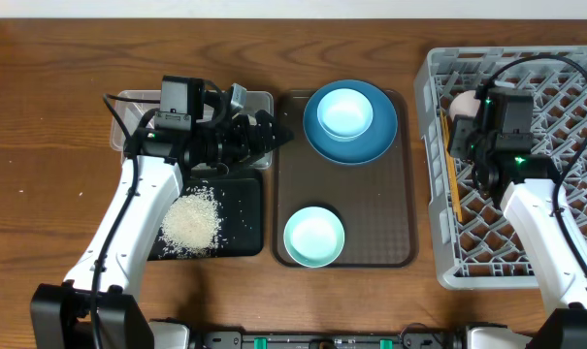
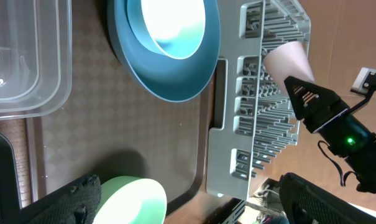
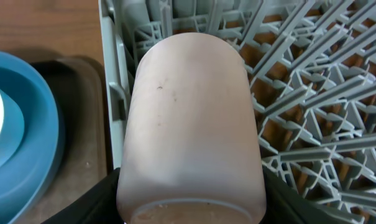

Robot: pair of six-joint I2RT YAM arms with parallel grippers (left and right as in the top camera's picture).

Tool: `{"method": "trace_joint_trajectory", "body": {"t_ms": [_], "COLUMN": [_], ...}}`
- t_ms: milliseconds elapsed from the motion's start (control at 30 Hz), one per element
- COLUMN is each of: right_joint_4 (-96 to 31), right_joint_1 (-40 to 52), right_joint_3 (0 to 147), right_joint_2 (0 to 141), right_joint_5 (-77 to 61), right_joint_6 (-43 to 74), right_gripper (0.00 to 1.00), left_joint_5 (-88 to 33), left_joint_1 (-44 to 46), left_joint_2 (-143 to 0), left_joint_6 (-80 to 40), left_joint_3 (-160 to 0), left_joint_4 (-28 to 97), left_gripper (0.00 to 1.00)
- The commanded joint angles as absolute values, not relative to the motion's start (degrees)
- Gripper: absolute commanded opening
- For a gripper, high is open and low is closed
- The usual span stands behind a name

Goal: Sort waste into correct bins and load items into the dishwasher rack
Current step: 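Carry the cup with the right gripper and place it in the grey rack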

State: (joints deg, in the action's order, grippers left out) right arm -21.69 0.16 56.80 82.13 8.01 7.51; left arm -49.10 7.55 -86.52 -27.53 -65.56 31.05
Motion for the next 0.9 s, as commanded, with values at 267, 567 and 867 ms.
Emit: {"method": "trace_joint_trajectory", "body": {"t_ms": [267, 567, 867], "right_joint_4": [-19.27, -20.36, -20.6], "right_joint_1": [-4.12, -5.65, -5.93], "right_joint_3": [58.22, 58.22, 58.22], "right_joint_2": [80.25, 80.14, 80.14], "right_joint_5": [4.62, 5.34, -2.87], "right_joint_6": [8.49, 8.78, 8.97], "right_gripper": [0.36, 0.36, 0.34], "left_joint_5": [-48.75, -48.75, -48.75], "left_joint_1": [7.46, 7.46, 7.46], "left_joint_2": [-86.48, -86.48, -86.48], "left_joint_6": [-26.79, -26.79, -26.79], "left_joint_3": [-65.84, -65.84, -65.84], "left_joint_4": [31.05, 31.03, 31.03], "left_gripper": [0.94, 0.94, 0.94]}}
